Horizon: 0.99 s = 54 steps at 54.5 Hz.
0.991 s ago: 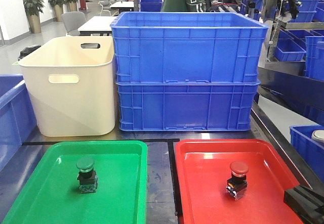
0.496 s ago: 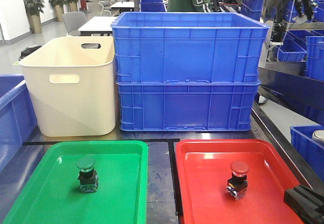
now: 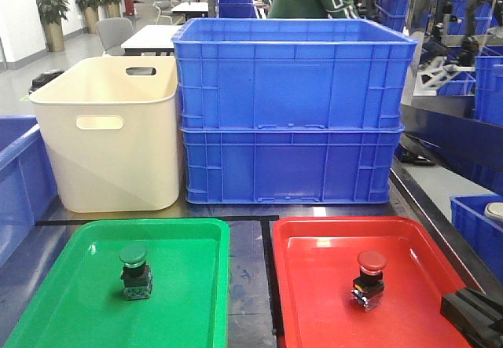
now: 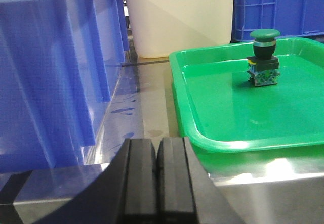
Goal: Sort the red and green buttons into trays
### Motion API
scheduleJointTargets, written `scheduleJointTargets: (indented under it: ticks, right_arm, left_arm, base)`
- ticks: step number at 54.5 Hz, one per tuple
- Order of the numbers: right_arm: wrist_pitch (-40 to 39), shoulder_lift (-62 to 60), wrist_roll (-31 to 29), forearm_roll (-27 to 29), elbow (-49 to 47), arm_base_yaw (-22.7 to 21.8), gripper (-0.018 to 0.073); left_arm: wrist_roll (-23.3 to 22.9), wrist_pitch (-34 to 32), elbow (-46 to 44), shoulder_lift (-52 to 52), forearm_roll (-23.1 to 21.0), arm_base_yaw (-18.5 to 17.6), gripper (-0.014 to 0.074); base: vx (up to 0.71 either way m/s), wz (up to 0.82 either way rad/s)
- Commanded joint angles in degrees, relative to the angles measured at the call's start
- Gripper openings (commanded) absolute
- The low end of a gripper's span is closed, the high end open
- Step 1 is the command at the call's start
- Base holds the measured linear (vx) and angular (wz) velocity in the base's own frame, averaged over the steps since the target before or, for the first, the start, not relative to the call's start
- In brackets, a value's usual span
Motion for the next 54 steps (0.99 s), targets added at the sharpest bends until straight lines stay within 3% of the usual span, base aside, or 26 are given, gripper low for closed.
scheduleJointTargets:
  ticks: [1,25,30,31,33,36,39,42,47,51,54]
  right_arm:
    - [-2.69,-0.41,-0.37,0.73,-1.66,-0.15,-0.0008]
    - [-1.37,-0.41,-0.89,2.28,-1.66,-0.15,-0.0008]
    - [1.27,-0.41,-7.86,18.58,-1.66,0.23,-0.0008]
    - [2.48,-0.41,-11.33,25.21,-1.66,0.82,-0.0008]
    - [4.14,-0.63,-19.00,33.38,-1.66,1.89,-0.0008]
    - [7.49,-1.39,-35.11,44.48,-1.66,4.13,-0.0008]
    - [12.30,-2.77,-47.49,52.42,-1.61,6.63,-0.0008]
    - [16.38,-4.78,-57.24,58.23,-0.36,8.54,-0.0008]
    - [18.30,-11.92,-65.92,64.48,5.22,8.97,-0.0008]
    - [18.30,-18.25,-65.93,65.04,10.81,7.87,-0.0008]
    - [18.57,-25.71,-62.76,64.62,15.57,5.53,-0.0008]
  left_arm:
    - [-0.04,-4.57,-1.36,0.39,-0.31,-0.07,-0.0006]
    - [-0.04,-4.57,-1.36,0.39,-0.31,-0.07,-0.0006]
    - [-0.04,-4.57,-1.36,0.39,-0.31,-0.07,-0.0006]
    - [-0.04,-4.57,-1.36,0.39,-0.31,-0.07,-0.0006]
    - [-0.04,-4.57,-1.36,0.39,-0.31,-0.07,-0.0006]
    - [-0.04,-4.57,-1.36,0.39,-0.31,-0.07,-0.0006]
    - [-0.04,-4.57,-1.36,0.39,-0.31,-0.07,-0.0006]
    - [-0.04,-4.57,-1.36,0.39,-0.31,-0.07,-0.0006]
    - [-0.04,-4.57,-1.36,0.39,-0.31,-0.07,-0.0006]
    - [-0.04,-4.57,-1.36,0.39,-0.31,-0.07,-0.0006]
    - [-0.04,-4.57,-1.36,0.39,-0.31,-0.07,-0.0006]
  base:
    - [0.00,0.00]
    - [0.00,0.00]
    - [0.00,0.00]
    - [0.00,0.00]
    - [0.00,0.00]
    - [0.00,0.00]
    - [0.00,0.00]
    - [0.00,0.00]
    - [0.00,0.00]
    - [0.00,0.00]
    - [0.00,0.00]
